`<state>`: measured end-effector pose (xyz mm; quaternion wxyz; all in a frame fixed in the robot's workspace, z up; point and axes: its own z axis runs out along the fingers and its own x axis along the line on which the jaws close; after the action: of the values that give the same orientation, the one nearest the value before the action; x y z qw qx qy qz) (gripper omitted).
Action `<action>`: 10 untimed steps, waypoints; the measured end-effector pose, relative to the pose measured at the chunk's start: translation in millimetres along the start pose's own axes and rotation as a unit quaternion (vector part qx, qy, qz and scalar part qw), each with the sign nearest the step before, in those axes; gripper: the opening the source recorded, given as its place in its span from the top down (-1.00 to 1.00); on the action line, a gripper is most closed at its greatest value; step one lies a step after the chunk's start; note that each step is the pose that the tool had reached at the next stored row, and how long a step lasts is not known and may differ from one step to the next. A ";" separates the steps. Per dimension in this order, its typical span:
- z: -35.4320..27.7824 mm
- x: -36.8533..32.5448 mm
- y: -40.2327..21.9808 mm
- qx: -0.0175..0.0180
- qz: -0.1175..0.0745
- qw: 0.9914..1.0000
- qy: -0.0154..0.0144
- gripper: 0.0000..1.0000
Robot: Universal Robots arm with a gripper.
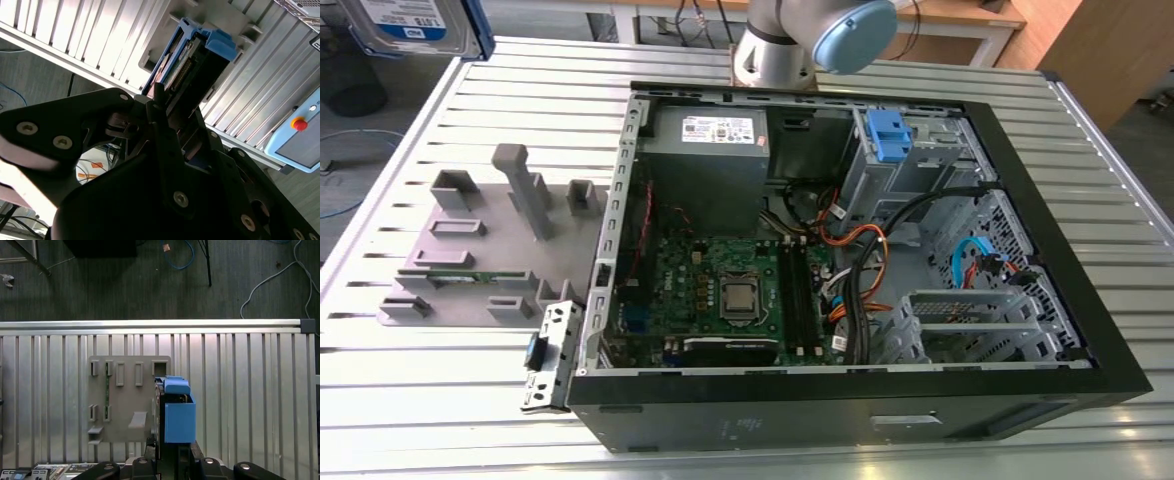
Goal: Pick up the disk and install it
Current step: 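Pick up the disk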
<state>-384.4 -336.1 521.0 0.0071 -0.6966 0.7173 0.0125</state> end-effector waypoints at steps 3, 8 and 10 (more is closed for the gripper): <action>0.0 0.0 -0.9 0.000 0.000 1.000 0.000 0.31; 0.0 -0.1 -2.1 0.000 0.000 1.000 0.000 0.31; -0.1 -0.1 -2.5 0.000 0.000 1.000 0.000 0.31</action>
<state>-381.9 -336.1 521.1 0.0071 -0.6966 0.7173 0.0126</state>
